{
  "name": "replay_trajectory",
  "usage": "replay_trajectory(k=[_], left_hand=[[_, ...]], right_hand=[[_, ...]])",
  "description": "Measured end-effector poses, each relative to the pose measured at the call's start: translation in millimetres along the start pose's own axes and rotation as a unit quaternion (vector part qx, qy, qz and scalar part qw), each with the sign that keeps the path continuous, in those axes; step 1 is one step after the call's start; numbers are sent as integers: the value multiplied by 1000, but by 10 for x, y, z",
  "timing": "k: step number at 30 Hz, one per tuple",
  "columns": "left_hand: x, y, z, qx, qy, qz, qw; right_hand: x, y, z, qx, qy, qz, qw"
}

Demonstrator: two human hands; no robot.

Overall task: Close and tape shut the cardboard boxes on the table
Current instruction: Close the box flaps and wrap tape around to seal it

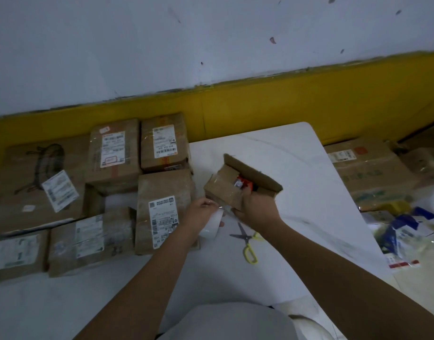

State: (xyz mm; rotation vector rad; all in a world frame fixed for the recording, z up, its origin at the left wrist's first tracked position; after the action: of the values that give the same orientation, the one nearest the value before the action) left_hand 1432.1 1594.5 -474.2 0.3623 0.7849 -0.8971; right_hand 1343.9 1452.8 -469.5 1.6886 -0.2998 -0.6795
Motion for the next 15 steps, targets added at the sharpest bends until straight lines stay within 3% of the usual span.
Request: replay_trajectory(k=[6, 12, 13, 15], left_hand=[[-79, 9, 76, 11, -10, 0, 1000], [-153, 38, 220, 28, -35, -6, 999], [-145, 64, 229, 36, -41, -6, 998], [-144, 91, 257, 42, -45, -7, 998]], right_hand=[[-65, 17, 96, -28, -13, 9, 999], [-414, 757, -5, -35, 70, 214, 974], [-384, 845, 127, -32, 44, 204, 978], [-226, 760, 405, 0, 2, 92, 996]])
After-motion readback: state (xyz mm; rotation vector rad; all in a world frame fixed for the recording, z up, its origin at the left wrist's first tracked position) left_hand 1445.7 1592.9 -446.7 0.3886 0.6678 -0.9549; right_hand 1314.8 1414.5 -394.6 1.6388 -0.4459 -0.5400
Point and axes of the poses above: each hand's wrist, its own x-axis towards the middle knuckle, its own y-axis out of the back of the hand, z = x × y, the point moved 10 cm from there along x, towards the middle knuckle, and after that the axes turned 8 degrees about -z, right-handed, at the moved point
